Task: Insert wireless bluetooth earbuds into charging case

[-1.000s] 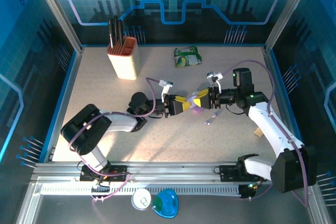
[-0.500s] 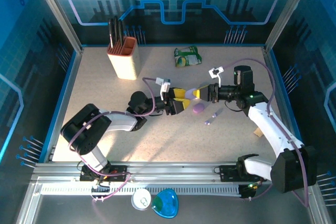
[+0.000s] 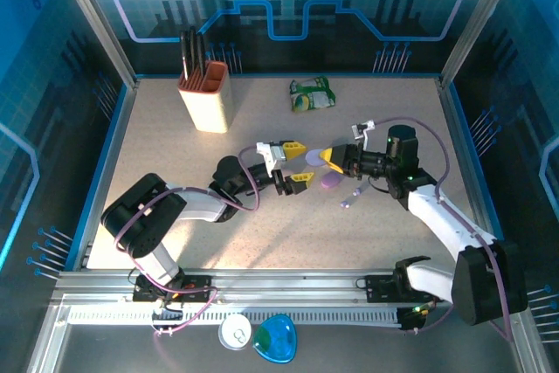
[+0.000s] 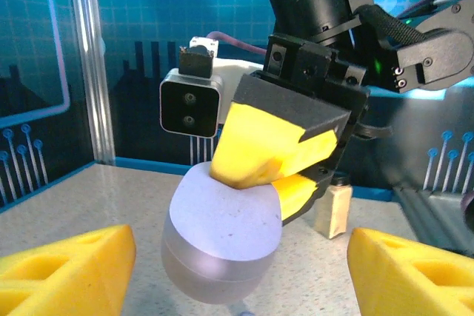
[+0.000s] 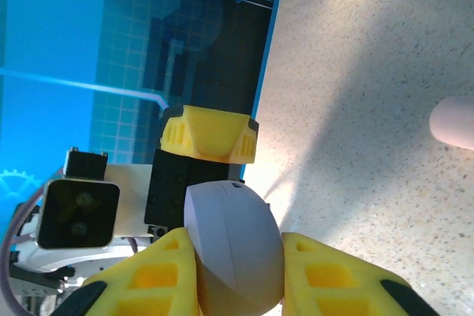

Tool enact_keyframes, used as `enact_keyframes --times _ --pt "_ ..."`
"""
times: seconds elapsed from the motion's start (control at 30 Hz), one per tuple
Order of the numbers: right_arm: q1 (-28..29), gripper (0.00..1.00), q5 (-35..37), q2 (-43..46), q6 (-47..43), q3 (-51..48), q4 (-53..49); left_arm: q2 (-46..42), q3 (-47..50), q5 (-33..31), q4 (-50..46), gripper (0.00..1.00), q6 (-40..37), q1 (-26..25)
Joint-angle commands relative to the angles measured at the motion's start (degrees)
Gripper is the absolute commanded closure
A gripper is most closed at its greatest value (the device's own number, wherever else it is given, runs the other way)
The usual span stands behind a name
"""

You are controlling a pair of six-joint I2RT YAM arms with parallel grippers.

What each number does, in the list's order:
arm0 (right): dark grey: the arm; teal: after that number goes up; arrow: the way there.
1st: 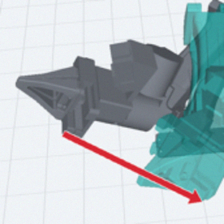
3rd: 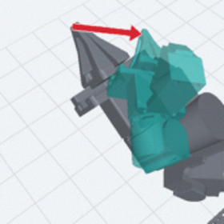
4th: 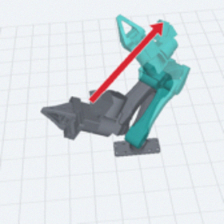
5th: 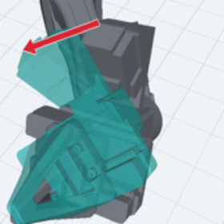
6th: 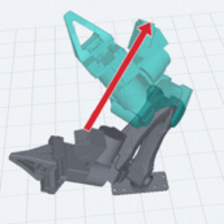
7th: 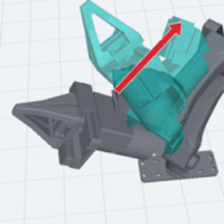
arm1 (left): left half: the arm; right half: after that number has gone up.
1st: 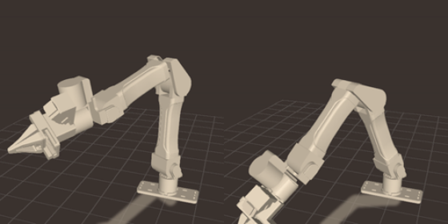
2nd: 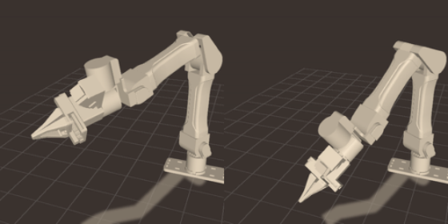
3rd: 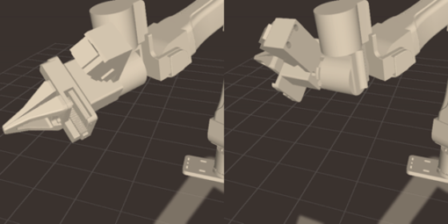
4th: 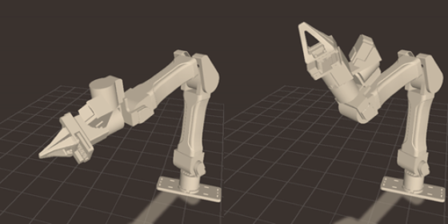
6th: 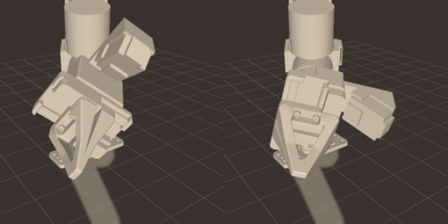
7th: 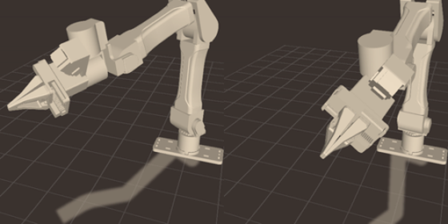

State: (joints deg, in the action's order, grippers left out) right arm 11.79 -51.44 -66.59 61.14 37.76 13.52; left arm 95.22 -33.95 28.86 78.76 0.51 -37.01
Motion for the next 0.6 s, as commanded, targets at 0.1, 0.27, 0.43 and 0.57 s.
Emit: enact_keyframes --times 0.1,0.27,0.43,0.57 --pt "2.3 0.88 -1.6 1.1 9.0 -1.4 11.1 0.9 -1.1 0.4 1.6 0.27 -7.4 0.0" --pt "3.3 0.88 -1.6 0.5 11.2 -1.5 13.3 2.2 -2.8 1.2 1.6 0.31 -5.9 0.1" --pt "3.3 0.89 -1.8 -0.1 11.5 -1.8 13.3 2.4 -3.4 1.8 1.6 0.39 -4.5 0.1" --pt "3.4 0.89 -2.5 -0.8 11.5 -2.0 12.2 2.4 -3.4 0.8 1.6 0.41 -5.0 0.2"
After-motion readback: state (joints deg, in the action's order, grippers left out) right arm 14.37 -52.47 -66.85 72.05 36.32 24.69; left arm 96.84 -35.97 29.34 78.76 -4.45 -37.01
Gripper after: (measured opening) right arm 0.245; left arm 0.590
